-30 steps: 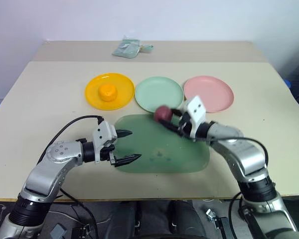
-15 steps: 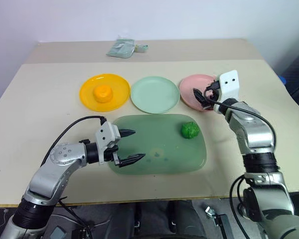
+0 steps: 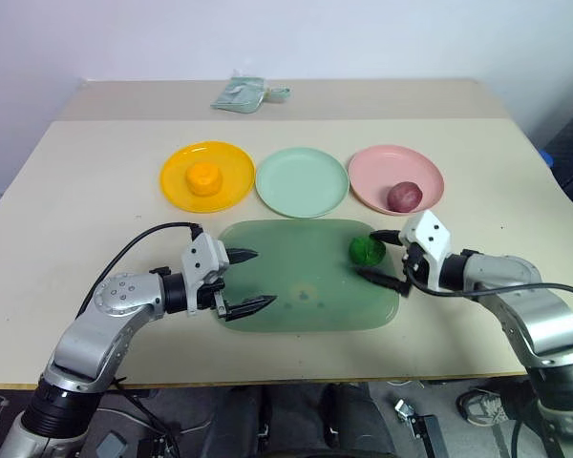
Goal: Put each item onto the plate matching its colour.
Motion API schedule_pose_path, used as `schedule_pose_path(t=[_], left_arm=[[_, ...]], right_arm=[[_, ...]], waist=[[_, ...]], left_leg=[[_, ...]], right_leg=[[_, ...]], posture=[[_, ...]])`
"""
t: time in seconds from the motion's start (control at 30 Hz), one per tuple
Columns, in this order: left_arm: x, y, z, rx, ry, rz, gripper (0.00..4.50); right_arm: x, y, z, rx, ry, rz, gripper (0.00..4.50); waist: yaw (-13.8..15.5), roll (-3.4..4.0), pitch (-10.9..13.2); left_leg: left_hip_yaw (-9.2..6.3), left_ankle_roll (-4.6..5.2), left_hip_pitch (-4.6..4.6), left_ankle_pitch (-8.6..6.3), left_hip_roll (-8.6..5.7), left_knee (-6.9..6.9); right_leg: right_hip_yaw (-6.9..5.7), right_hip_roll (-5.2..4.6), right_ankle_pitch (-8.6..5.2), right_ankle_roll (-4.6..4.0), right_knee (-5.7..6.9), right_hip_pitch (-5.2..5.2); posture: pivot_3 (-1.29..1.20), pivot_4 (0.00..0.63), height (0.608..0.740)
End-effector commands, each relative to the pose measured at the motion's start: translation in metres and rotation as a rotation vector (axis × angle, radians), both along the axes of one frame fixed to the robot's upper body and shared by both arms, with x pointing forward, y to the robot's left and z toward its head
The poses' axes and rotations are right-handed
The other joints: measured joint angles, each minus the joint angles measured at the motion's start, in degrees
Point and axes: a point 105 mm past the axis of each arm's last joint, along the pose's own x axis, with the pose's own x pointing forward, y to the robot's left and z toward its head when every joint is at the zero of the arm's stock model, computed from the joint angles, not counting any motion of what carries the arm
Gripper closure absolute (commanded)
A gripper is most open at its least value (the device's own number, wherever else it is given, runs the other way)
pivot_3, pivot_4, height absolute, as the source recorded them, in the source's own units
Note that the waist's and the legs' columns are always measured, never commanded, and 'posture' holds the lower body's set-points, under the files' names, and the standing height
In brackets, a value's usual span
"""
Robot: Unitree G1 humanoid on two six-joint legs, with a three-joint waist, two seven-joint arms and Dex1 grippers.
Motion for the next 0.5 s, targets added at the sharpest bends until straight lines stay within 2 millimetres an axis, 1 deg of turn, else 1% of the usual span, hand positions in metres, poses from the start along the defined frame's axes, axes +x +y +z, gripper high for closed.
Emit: schedule_pose_path(t=[0.03, 0.07, 0.1, 0.17, 0.27, 0.3, 0.37, 0.4, 0.43, 0.5], left_arm=[[-0.001, 0.002, 0.005, -0.004, -0.029, 0.011, 0.00], [0.001, 0.005, 0.006, -0.008, -0.035, 0.032, 0.00], [0.002, 0.007, 0.007, -0.011, -0.041, 0.047, 0.00], [0.009, 0.020, 0.011, -0.035, -0.053, 0.123, 0.00], [0.013, 0.033, 0.013, -0.050, -0.063, 0.193, 0.00], [0.015, 0.041, 0.014, -0.053, -0.067, 0.230, 0.00], [0.016, 0.055, 0.014, -0.055, -0.069, 0.286, 0.00], [0.016, 0.059, 0.013, -0.049, -0.071, 0.304, 0.00], [0.016, 0.062, 0.012, -0.045, -0.072, 0.317, 0.00], [0.015, 0.065, 0.011, -0.046, -0.073, 0.336, 0.00]], right_arm=[[0.004, 0.011, 0.006, 0.006, -0.057, 0.016, 2.41], [0.007, 0.015, 0.010, 0.004, -0.085, 0.018, 2.79], [0.013, 0.019, 0.015, 0.010, -0.119, 0.013, 2.79], [0.025, 0.028, 0.026, 0.033, -0.186, -0.006, 2.79], [0.036, 0.039, 0.039, 0.068, -0.237, -0.010, 2.79], [0.043, 0.049, 0.047, 0.096, -0.266, -0.004, 2.79], [0.059, 0.067, 0.062, 0.156, -0.310, -0.016, 2.79], [0.071, 0.075, 0.066, 0.181, -0.318, -0.053, 2.79], [0.083, 0.081, 0.068, 0.193, -0.314, -0.096, 2.79], [0.105, 0.089, 0.061, 0.169, -0.289, -0.188, 2.79]], waist=[[0.24, 0.00, 0.00], [0.26, 0.00, 0.00], [0.27, 0.00, 0.00], [0.16, 0.01, 0.02], [0.09, 0.02, 0.02], [0.05, 0.01, 0.02], [-0.25, 0.01, 0.02], [-0.77, 0.01, 0.02], [-1.16, 0.02, 0.03], [-1.26, 0.03, 0.02]], left_leg=[[-0.01, 0.00, -0.02, 0.00, 0.00, -0.01], [-0.01, -0.01, -0.03, 0.00, 0.00, -0.01], [-0.01, -0.01, -0.04, 0.00, 0.00, -0.01], [-0.01, -0.01, -0.05, 0.01, -0.01, 0.00], [-0.01, -0.07, -0.05, 0.04, 0.00, -0.02], [-0.01, -0.07, -0.06, 0.04, 0.00, -0.03], [0.00, -0.07, -0.06, 0.04, 0.00, -0.05], [0.00, -0.07, -0.06, 0.04, 0.00, -0.05], [0.00, -0.12, -0.06, 0.07, 0.00, -0.07], [-0.02, -0.15, -0.06, 0.09, 0.00, -0.12]], right_leg=[[-0.01, 0.00, 0.00, 0.00, -0.01, -0.01], [-0.01, 0.00, 0.00, 0.00, -0.02, -0.02], [-0.01, 0.00, 0.00, 0.00, -0.03, -0.02], [-0.01, 0.00, 0.00, 0.00, -0.03, -0.02], [-0.01, 0.01, 0.00, 0.00, 0.01, -0.09], [-0.01, 0.01, 0.00, 0.00, 0.01, -0.10], [-0.02, 0.02, 0.00, 0.00, -0.02, -0.10], [-0.02, 0.03, 0.00, 0.00, -0.02, -0.10], [-0.02, 0.05, 0.00, 0.00, 0.01, -0.13], [-0.03, 0.06, -0.01, -0.01, 0.05, -0.15]], posture=[[0.00, 0.150, 0.740], [0.00, 0.150, 0.740], [0.00, 0.150, 0.740], [0.00, 0.150, 0.740], [0.00, 0.150, 0.740], [0.00, 0.150, 0.740], [0.00, 0.150, 0.740], [0.00, 0.150, 0.740], [0.00, 0.150, 0.740], [0.00, 0.150, 0.740]])
